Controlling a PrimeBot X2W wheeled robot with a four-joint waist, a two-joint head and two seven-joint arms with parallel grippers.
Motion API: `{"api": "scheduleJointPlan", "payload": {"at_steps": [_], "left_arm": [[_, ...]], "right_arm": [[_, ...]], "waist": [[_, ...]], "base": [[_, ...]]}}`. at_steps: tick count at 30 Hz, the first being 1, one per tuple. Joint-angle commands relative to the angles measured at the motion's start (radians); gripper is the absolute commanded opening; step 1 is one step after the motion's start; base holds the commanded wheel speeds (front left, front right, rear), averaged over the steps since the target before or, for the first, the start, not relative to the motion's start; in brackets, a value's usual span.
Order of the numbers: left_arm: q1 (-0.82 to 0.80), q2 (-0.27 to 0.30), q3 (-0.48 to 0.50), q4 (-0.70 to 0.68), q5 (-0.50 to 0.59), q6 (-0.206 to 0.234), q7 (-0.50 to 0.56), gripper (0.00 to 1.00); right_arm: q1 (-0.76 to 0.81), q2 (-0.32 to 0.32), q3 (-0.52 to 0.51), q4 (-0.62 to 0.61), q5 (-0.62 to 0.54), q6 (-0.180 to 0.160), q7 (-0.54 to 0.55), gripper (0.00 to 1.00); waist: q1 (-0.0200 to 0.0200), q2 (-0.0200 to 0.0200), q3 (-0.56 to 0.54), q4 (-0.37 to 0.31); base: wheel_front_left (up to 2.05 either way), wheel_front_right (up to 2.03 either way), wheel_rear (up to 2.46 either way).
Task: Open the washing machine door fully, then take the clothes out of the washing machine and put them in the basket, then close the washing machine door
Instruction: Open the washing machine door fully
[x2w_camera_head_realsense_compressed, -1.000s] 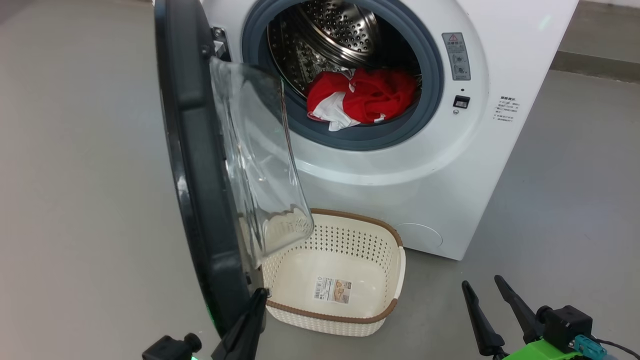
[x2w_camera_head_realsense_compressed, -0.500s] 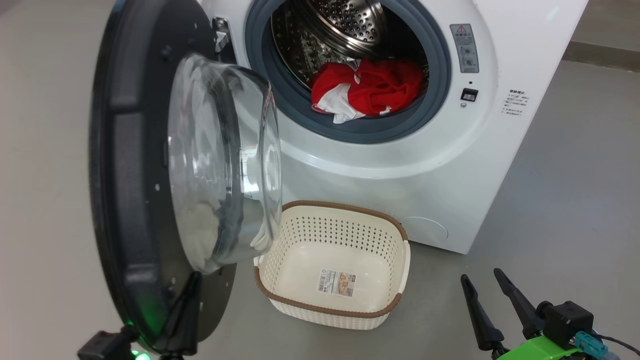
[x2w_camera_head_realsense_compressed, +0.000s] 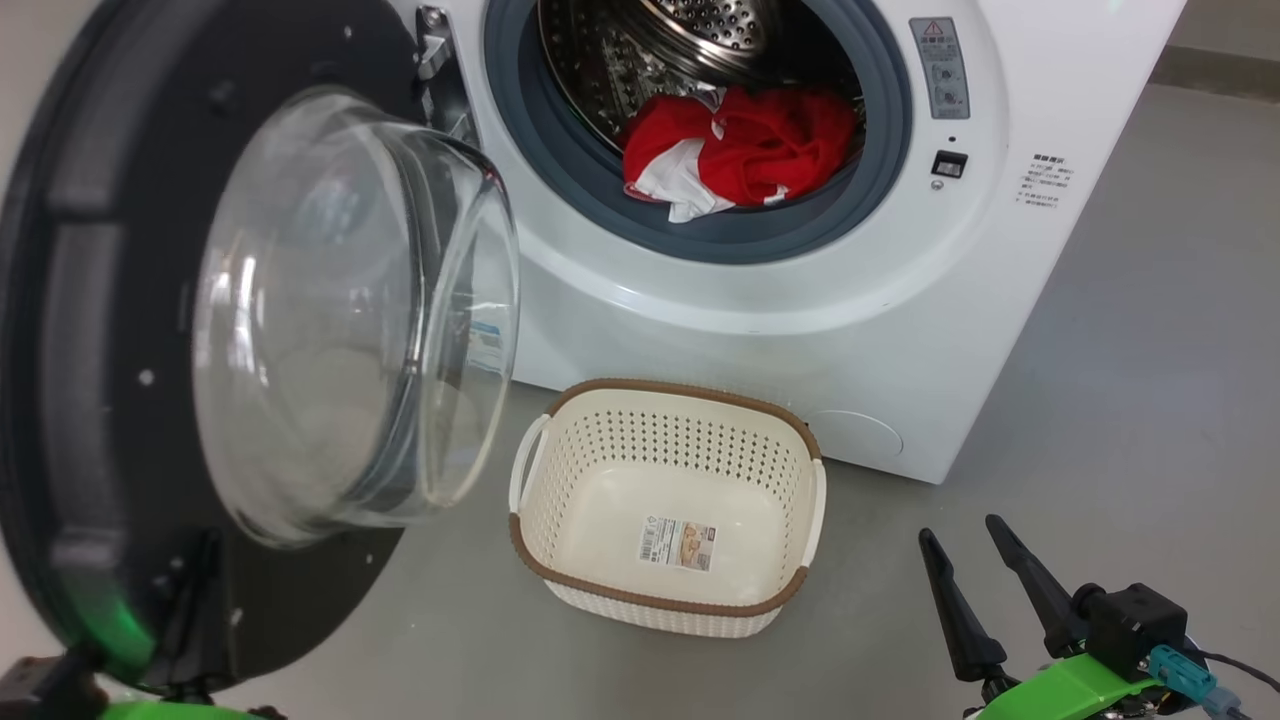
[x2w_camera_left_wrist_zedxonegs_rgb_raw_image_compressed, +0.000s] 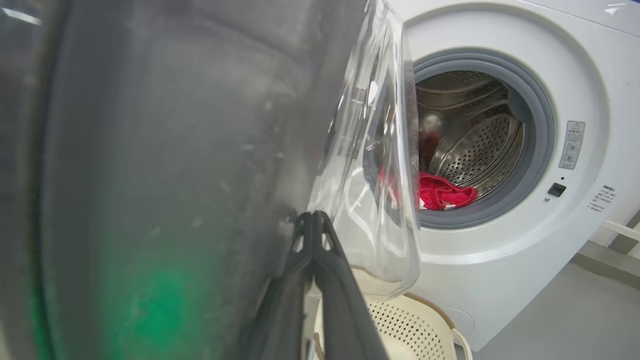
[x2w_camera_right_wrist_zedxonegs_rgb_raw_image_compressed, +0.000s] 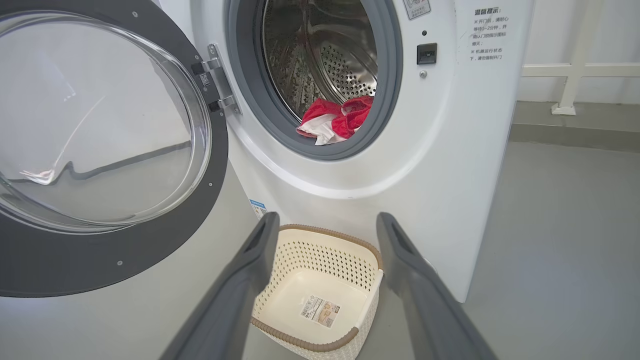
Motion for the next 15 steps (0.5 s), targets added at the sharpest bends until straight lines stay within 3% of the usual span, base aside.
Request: {"api": "scheduleJointPlan", "payload": {"at_steps": [1, 15], "left_arm": [[-0.060, 0.048, 0.068, -0.004, 0.008, 0.006, -0.012, 0.00], [-0.188, 0.137, 0.233, 0.158, 0.056, 0.007, -0.012, 0.00]], "right_arm": [[-0.049, -0.013, 0.030, -0.027, -0.013, 0.002, -0.012, 1.00], [-0.075, -0.020, 0.043, -0.027, -0.027, 0.002, -0.012, 1.00]], "waist": [[0.0000, 0.0000, 0.014, -0.006], [0.0000, 0.0000, 0.064, -0.027]], "base": [[0.00, 0.00, 0.00], [0.00, 0.00, 0.00]]}}
